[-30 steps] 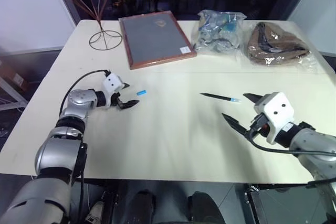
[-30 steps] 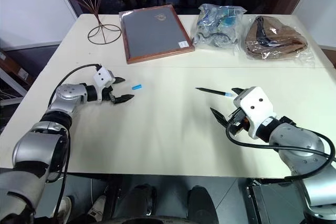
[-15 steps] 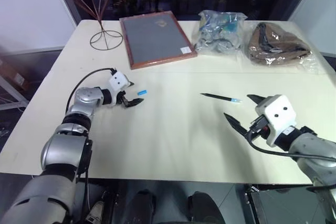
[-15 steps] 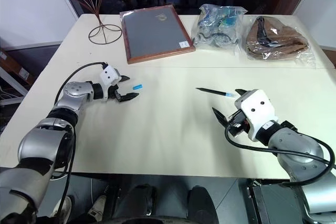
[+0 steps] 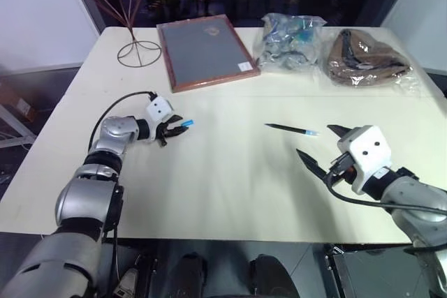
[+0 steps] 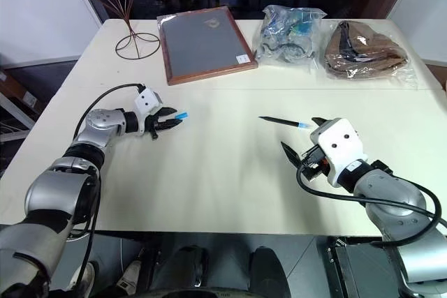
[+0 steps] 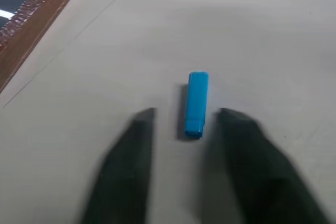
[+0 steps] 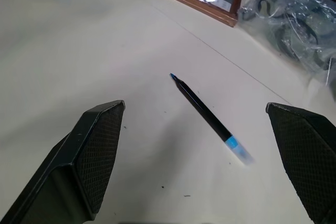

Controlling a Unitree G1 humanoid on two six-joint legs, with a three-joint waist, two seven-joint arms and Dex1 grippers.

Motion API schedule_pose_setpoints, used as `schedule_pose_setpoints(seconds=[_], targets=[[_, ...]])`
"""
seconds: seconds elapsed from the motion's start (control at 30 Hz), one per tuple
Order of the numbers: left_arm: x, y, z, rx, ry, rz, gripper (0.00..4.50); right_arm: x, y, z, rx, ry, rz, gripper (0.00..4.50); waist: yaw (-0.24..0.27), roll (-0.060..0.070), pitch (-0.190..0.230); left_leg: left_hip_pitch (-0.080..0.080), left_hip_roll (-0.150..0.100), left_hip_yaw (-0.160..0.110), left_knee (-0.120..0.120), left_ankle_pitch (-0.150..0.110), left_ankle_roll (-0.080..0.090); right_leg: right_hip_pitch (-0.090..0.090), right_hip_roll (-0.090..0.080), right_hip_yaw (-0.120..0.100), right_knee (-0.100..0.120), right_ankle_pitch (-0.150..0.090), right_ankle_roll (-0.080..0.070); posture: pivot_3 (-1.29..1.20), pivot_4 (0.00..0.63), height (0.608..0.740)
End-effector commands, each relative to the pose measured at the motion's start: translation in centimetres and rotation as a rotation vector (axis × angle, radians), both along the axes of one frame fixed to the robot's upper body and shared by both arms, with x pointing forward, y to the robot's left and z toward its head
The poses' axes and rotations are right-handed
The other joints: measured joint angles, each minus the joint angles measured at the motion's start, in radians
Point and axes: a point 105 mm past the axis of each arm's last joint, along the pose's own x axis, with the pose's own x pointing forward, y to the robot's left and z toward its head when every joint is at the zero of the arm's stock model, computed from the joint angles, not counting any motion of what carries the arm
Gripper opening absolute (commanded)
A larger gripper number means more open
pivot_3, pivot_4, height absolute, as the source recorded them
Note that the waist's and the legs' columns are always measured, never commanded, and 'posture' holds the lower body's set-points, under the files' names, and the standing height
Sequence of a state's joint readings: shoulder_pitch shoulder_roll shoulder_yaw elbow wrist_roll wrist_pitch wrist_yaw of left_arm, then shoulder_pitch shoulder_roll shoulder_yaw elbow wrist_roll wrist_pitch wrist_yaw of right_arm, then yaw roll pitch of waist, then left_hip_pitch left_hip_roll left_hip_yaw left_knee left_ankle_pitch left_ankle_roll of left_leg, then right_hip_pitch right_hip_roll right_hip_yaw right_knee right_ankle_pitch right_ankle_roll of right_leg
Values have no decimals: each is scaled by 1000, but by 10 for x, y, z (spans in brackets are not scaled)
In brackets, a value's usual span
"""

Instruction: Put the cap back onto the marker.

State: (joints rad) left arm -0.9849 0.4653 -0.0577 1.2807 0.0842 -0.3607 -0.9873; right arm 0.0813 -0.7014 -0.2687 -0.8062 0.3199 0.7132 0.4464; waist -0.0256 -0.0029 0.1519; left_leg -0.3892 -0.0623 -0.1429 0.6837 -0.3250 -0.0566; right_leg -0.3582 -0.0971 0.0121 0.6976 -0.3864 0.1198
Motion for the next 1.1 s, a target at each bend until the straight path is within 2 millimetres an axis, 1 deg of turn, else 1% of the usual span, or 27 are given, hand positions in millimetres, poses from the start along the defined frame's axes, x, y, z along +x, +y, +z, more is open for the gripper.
schedule_pose_setpoints(seconds=[0.03, 0.27, 0.43, 0.5, 0.53, 0.6, 0.7, 0.8, 0.9, 0.97, 1.1], targets=[[3, 3, 4, 15, -12, 19, 28, -3, 4, 9, -4, -50, 10, 4500, -1, 0, 0, 0, 0, 0, 0, 0, 0, 0, 0, 0, 0, 0, 0, 0, 150, 740], [1, 5, 4, 19, -10, 7, 28, -3, 5, 8, -1, -50, 6, 4500, -1, 0, 0, 0, 0, 0, 0, 0, 0, 0, 0, 0, 0, 0, 0, 0, 150, 740], [-2, -2, 22, -16, -38, -89, 28, 2, 3, 8, -16, -40, 37, 4500, -5, 0, 0, 0, 0, 0, 0, 0, 0, 0, 0, 0, 0, 0, 0, 0, 150, 740], [-5, -7, 34, -47, -69, -146, 28, 13, 0, 15, 30, -65, 44, 4500, -9, -1, 0, 0, 0, 0, 0, 0, 0, 0, 0, 0, 0, 0, 0, 0, 150, 740], [-6, -9, 37, -55, -75, -163, 28, 18, -2, 18, 46, -72, 45, 4500, -13, -1, 1, 0, 0, 0, 0, 0, 0, 0, 0, 0, 0, 0, 0, 0, 150, 740], [-9, -13, 40, -57, -87, -201, 28, 24, -1, 19, 37, -65, 80, 4500, -15, -1, 0, 0, 0, 0, 0, 0, 0, 0, 0, 0, 0, 0, 0, 0, 150, 740], [-19, -22, 44, -73, -98, -295, 28, 37, 1, 20, 19, -35, 159, 4500, -20, -1, 1, 0, 1, 0, -2, 0, 0, -1, 0, -1, 0, 0, 0, 0, 150, 740], [-30, -30, 48, -86, -114, -367, 28, 51, -1, 18, 0, -3, 213, 4500, -22, -1, 0, 0, 1, 0, -1, 0, 0, -1, 0, 0, 0, 0, 0, 0, 150, 740], [-44, -37, 54, -109, -137, -408, 28, 66, 1, 10, -14, 55, 290, 4500, -24, -1, 0, 0, 3, 0, -2, 0, 0, -1, 0, 0, 0, 0, 0, 0, 150, 740], [-52, -40, 57, -119, -147, -413, 28, 75, 2, 8, 0, 77, 319, 4500, -22, -1, 0, 0, 4, 0, -1, 0, 0, -1, 0, 0, 0, 0, 0, 0, 150, 740], [-64, -43, 61, -144, -165, -388, 28, 92, 0, -2, -55, 127, 374, 4500, -19, -1, 0, -1, 4, 0, -1, 0, 0, -1, 0, 0, -1, 0, 0, 0, 150, 740]])
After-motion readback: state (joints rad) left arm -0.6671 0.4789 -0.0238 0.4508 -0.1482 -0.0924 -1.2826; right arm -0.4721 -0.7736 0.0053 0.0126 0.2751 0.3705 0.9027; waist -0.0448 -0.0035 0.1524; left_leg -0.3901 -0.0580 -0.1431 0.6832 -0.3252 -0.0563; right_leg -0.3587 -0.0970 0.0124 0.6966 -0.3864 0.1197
